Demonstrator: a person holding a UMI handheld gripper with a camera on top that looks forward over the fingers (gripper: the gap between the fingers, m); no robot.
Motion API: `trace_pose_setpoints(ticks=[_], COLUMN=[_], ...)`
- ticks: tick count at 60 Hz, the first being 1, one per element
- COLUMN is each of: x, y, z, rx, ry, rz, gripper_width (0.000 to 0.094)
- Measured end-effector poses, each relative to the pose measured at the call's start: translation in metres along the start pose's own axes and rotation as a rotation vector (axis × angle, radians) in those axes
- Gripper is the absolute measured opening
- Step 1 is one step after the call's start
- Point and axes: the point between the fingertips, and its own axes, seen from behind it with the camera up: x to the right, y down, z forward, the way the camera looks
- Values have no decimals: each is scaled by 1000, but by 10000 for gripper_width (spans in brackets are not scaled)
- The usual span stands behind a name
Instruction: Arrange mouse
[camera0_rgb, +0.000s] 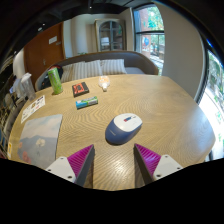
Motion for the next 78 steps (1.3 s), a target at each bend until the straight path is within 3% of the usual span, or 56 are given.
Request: trace_pose_setpoints(ticks=[27,31,35,49,54,60,65,70,78], x=[-16,-21,-23,-20,-21,-69,-137,-204,-285], y=[-68,-72,-74,-72,-119,-187,-212,-200,-126], z=[74,79,81,74,34,-20,-44,-51,-26], rx=[100,118,126,-17,79,214,267,268,174], ry=[-83,-82,-72,-37,4,-7,-64,-100,-121], rz=[-107,-102,-94,9,53,19,-23,-69,-82], gripper_width=[823,735,538,428,428,427,426,426,424])
